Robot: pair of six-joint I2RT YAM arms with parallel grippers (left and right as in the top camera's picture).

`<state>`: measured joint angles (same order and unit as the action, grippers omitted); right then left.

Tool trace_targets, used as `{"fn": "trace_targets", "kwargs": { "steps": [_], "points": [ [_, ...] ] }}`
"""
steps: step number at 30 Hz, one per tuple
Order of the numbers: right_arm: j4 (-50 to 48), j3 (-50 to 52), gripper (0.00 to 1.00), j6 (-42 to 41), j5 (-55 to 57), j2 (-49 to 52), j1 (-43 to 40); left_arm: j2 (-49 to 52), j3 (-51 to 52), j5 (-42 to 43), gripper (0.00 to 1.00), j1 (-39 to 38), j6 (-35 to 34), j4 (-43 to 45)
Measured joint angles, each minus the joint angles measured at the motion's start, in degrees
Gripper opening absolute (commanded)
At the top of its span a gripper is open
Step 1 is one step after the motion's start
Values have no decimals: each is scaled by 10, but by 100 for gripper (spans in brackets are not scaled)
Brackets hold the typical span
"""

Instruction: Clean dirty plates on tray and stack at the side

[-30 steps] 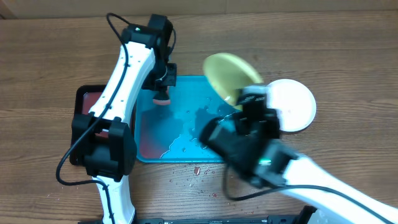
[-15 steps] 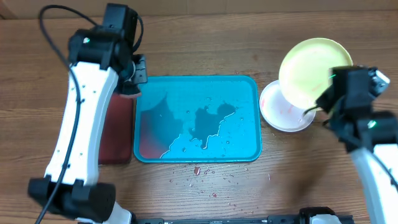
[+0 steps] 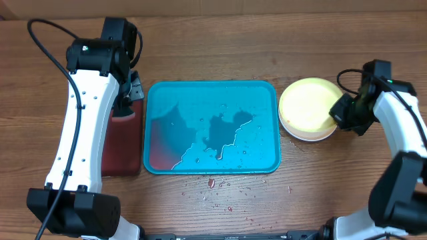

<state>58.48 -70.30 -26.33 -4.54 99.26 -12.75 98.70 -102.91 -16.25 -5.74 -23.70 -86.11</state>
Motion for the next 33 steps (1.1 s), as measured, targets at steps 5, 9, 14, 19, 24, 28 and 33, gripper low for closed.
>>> {"fn": "trace_targets", "kwargs": {
  "steps": [5, 9, 14, 19, 24, 28, 33],
  "points": [
    [-9, 25, 4, 7, 0, 22, 0, 0, 22, -1, 4, 2, 0, 11],
    [-9, 29, 48, 13, -2, 23, 0, 0, 34, -1, 4, 2, 0, 21],
    [13, 29, 61, 32, -18, 23, 1, 0, 39, 0, 4, 3, 0, 21],
    [44, 15, 65, 58, -40, 21, 7, 0, 39, 19, 4, 27, 9, 21],
    [50, -10, 73, 72, -47, -13, 38, 0, 39, 41, 5, 72, 32, 21],
    [48, -23, 78, 77, -52, -55, 75, 0, 58, 51, 4, 104, 43, 38],
    [48, -26, 79, 81, -54, -67, 114, 0, 155, 72, 4, 139, 56, 111]
  ]
}}
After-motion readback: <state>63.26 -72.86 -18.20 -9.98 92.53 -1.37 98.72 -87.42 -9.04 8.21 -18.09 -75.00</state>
